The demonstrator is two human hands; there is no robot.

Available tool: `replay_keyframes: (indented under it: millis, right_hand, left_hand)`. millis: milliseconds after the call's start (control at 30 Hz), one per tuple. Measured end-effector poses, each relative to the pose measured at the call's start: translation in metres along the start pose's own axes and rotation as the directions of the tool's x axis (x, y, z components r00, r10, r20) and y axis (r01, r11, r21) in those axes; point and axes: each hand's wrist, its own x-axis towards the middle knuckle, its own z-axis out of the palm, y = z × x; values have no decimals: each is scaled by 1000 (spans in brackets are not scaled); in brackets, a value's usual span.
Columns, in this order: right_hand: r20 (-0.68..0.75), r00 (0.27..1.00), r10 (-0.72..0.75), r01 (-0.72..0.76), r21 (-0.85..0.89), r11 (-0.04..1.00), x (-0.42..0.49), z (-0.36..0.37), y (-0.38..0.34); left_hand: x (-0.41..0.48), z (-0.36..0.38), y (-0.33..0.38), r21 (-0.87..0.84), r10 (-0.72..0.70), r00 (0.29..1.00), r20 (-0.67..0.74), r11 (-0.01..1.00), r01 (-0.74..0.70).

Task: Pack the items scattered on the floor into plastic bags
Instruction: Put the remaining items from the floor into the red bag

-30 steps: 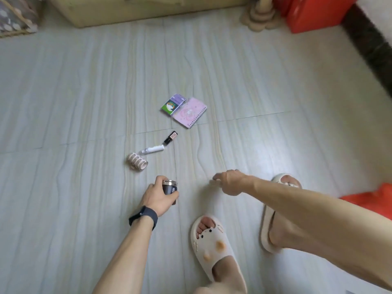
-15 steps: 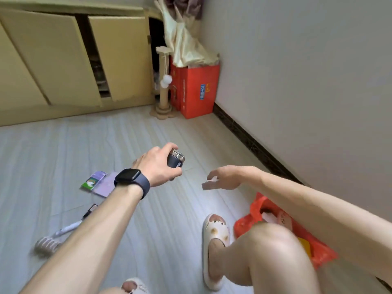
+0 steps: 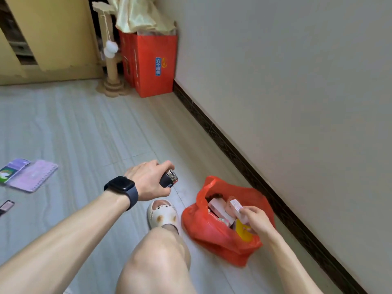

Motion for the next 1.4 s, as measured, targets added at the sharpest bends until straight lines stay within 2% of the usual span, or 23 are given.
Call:
replay_keyframes:
  millis: [100,167,233,267,333,400,433,467,533,667,767,833,867,933,1000,1100,1133,1233,1400]
  right_hand:
    - [-85,994,-72,62,-116,991,19,4,12]
    - [-86,988,-125,94,-304,948,27,14,19]
    - [-69,986,-151,116,-364,924,28,25,24]
    - [-71,986,-151,124,-286,950,24,29,21]
    - [-20,995,-99,100,92,991,16,36,9]
    - [208,975,-75,-29,457,889,8,43,-8]
    - [293,950,-108,-68,532,844,7,45,-15]
    - [316,938,-145,-59,554,830,6,46,-20]
    - [258,950,-177,2,559,829,12,46,-27]
    - [19,995,-93,74,464,883,40,31,-18]
    - [-206,978,-23,64,197,978,63,17,11]
    - [-258,966,6,-2,17,1000,76,12,29]
    - [-263,965,23,-29,-21,999,83,12,37]
    - [-220,974,56,-64,-30,997,98,19,50]
    - [-118,991,61,-67,-48,997,105,31,57]
    - [128,992,7,26,-254,967,106,52,74]
    - [168,986,9,48,-333,942,105,57,80]
    - [203,979,-20,104,-412,905,96,63,83]
    - [180,965,-191,252,-431,866,61,46,33]
  left_hand:
    - [27,12,23,-30,35,999,38,999,-34]
    - [44,21,37,-59,53,997,62,997,-50]
    - [58,33,48,-94,69,993,99,994,-59]
    - [64,39,52,-130,71,989,127,990,-54]
    - [72,53,59,-211,81,977,195,977,-38]
    - [79,66,68,-269,122,960,252,962,-52]
    - [83,72,75,-289,154,951,267,954,-73]
    - [87,79,82,-307,185,944,271,947,-98]
    - [99,93,96,-356,229,938,259,926,-128]
    - [121,122,113,-408,289,939,189,892,-193]
    - [129,147,105,-186,274,953,130,951,-248]
    - [130,166,90,-24,245,944,220,969,-245]
    - [129,175,83,31,225,933,281,970,-243]
    - [128,190,71,87,178,914,365,971,-224]
    - [127,196,65,108,149,917,371,973,-202]
    - [124,193,62,98,168,928,333,973,-211]
    - [123,190,61,97,185,926,329,969,-229]
    - [114,177,59,71,208,909,361,966,-249]
    - [98,144,52,-26,125,907,402,992,-125]
